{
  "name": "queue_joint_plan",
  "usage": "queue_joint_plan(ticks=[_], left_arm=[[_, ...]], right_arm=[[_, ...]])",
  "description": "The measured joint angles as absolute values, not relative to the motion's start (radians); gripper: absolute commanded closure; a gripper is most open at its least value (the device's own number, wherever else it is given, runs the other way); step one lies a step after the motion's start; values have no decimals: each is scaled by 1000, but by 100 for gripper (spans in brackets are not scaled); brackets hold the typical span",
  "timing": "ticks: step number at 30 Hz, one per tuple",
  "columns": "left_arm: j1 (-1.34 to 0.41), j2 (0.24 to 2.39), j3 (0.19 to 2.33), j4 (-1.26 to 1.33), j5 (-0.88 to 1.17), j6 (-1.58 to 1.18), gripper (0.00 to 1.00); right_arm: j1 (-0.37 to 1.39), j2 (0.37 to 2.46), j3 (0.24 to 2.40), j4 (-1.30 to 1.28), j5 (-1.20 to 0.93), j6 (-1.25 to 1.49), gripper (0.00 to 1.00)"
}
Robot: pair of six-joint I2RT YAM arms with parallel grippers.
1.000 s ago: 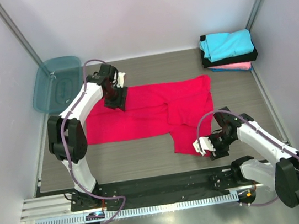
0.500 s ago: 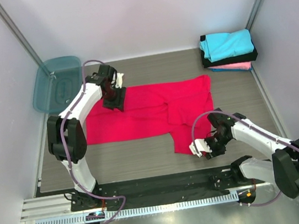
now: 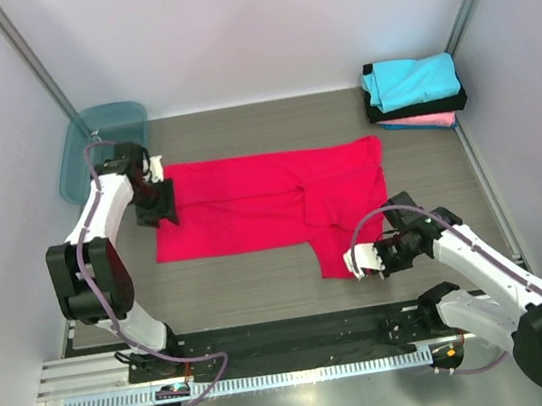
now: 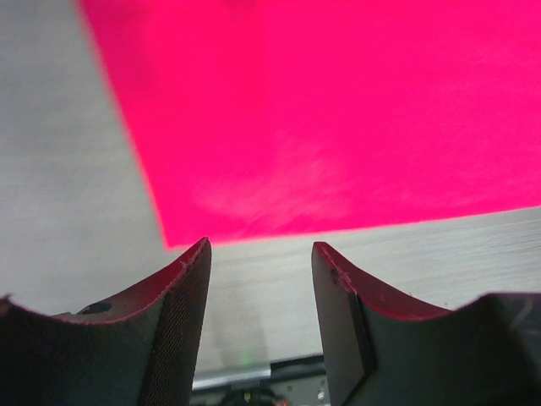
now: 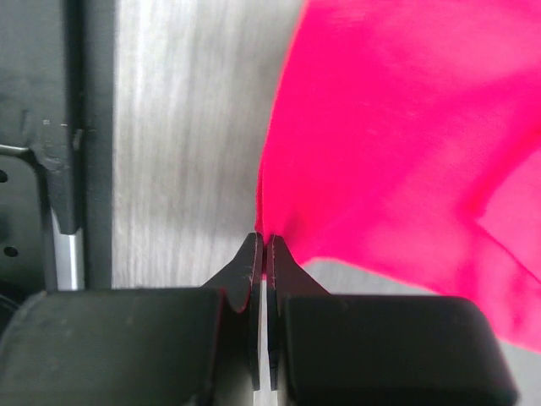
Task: Fold and stack the t-shirts
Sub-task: Fold the tshirt
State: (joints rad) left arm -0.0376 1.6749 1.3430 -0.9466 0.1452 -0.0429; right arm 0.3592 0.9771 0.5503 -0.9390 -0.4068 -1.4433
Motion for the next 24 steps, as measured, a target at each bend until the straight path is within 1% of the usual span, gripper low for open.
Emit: queue_joint_plan(ticks=[5,8,9,14,19,24], left_arm=[[34,1667,1291,-1000,159,-10,47],[53,1720,1282,-1012,167,15,53],[58,1740,1282,-1011,168,20,54],[101,1818,1263,-1007,162,66,54],[159,1819,1238,-1008,149,95,54],[175,1821,1227,-998,138,105,55]], right_arm=[[361,932,603,-955,-368,-1365,99],[361,945,620,-954,-341,-1322,99],[363,953,625,-954,-334,-1309,99],[367,995,652,-945,-308,-1267,99],[370,1002,659,-931,-300,-1237,99],[381,1016,659,-920,-300,-1223,99]])
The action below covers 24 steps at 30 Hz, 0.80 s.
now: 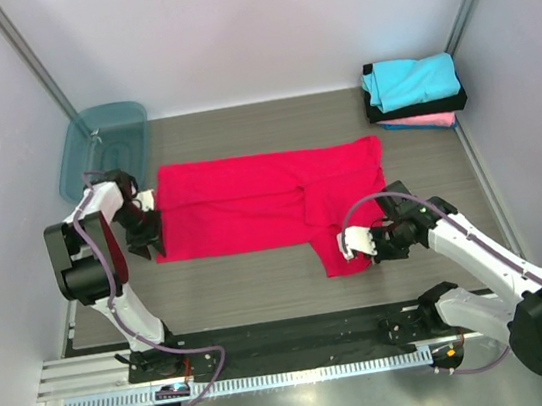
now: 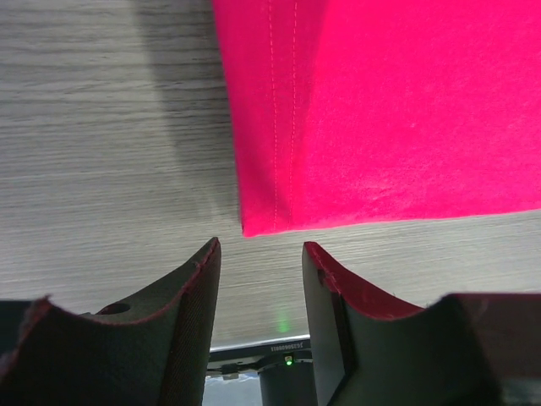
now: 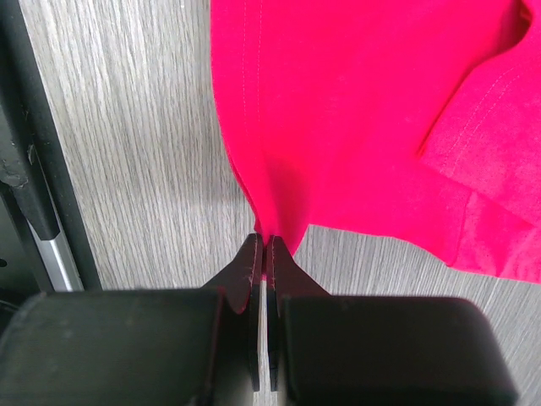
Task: Fold and stack the t-shirts
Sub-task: Fold the tshirt
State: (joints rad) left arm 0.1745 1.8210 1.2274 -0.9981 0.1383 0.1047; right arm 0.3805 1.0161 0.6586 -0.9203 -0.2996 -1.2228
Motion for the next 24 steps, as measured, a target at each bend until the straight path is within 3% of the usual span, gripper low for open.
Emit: queue_joint_plan(ticks=[19,24], left_arm=[[173,1859,1174,-988,140,109,64],[173,1864,1176,-990,143,106,78]], right_arm=[[386,1021,659,-899,-296,-1169,99],[389,1021,659,-896,-289,-1155,99]])
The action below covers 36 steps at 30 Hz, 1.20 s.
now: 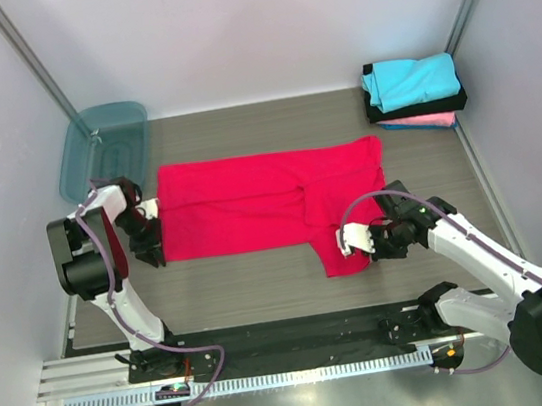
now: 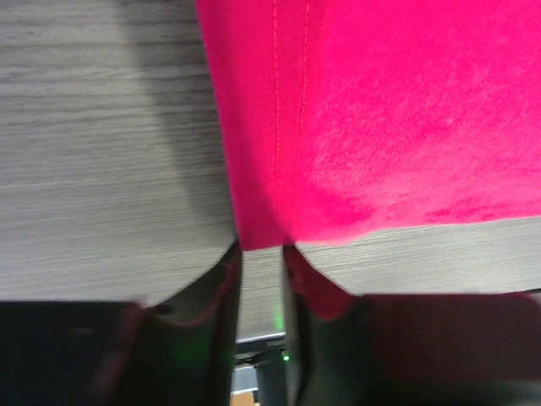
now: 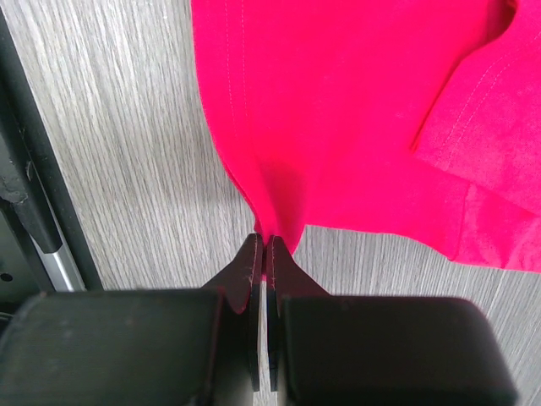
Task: Fold and stack the t-shirts
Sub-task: Fold the tshirt
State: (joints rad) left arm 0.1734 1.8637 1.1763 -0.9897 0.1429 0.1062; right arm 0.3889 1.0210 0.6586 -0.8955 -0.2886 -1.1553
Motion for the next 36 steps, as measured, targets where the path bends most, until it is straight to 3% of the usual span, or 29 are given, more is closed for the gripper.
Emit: queue_joint_plan(ticks=[3,4,21,36], left_arm=[[173,1870,1178,-990,150,108,98],[173,1871,1179,-991,152,109,99],[173,1810,1184,-996,177,168,100],[173,1774,1309,-1050,187,218,100]], right_arm=[[391,1021,659,-891,-282,-1145,99],[391,1021,659,-890,-278,-1141,99],[391,923,804,-900,-158,-919,99],[364,1116,968,-758,-92,-823,99]])
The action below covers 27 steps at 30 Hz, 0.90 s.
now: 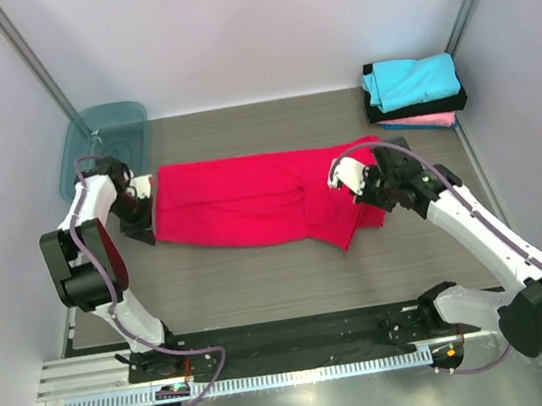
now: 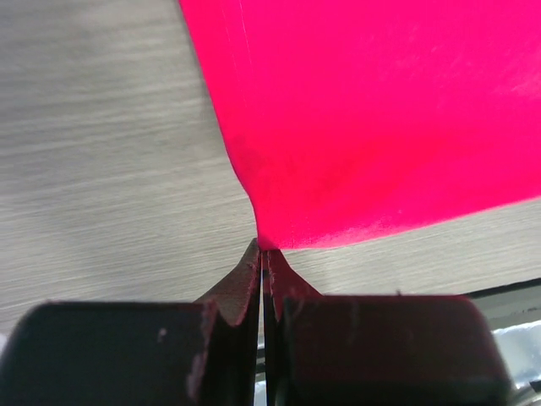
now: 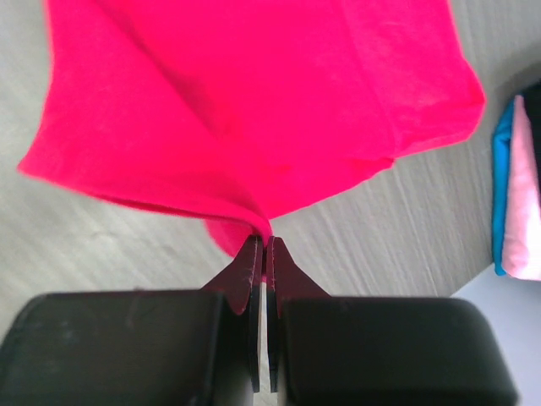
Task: Fold and stack the t-shirts
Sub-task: Fold the tshirt
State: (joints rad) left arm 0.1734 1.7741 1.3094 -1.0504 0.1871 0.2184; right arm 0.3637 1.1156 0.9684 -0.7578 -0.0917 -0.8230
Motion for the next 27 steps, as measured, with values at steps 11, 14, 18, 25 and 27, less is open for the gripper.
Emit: queue_joint_plan(ticks=[11,14,18,25,27], left_arm=[[150,1898,1519,-1082,204,216,100],[136,1941,1575,-1085,206,212,100],[125,2001,1652,-1095,206,193,100],[126,2103,1781,-1097,196,163,100],[125,2122,1795,-1098,189,159,100]], right_arm=[[255,1364,1147,-606,-65,-763,99],[245,1429,1207,-587,-72,-756,99],[232,1527,1292,-562,-84,-752,99],[186,1701,1406,-538,-94,-745,99],[173,1742,1428,-536,-95,-743,99]])
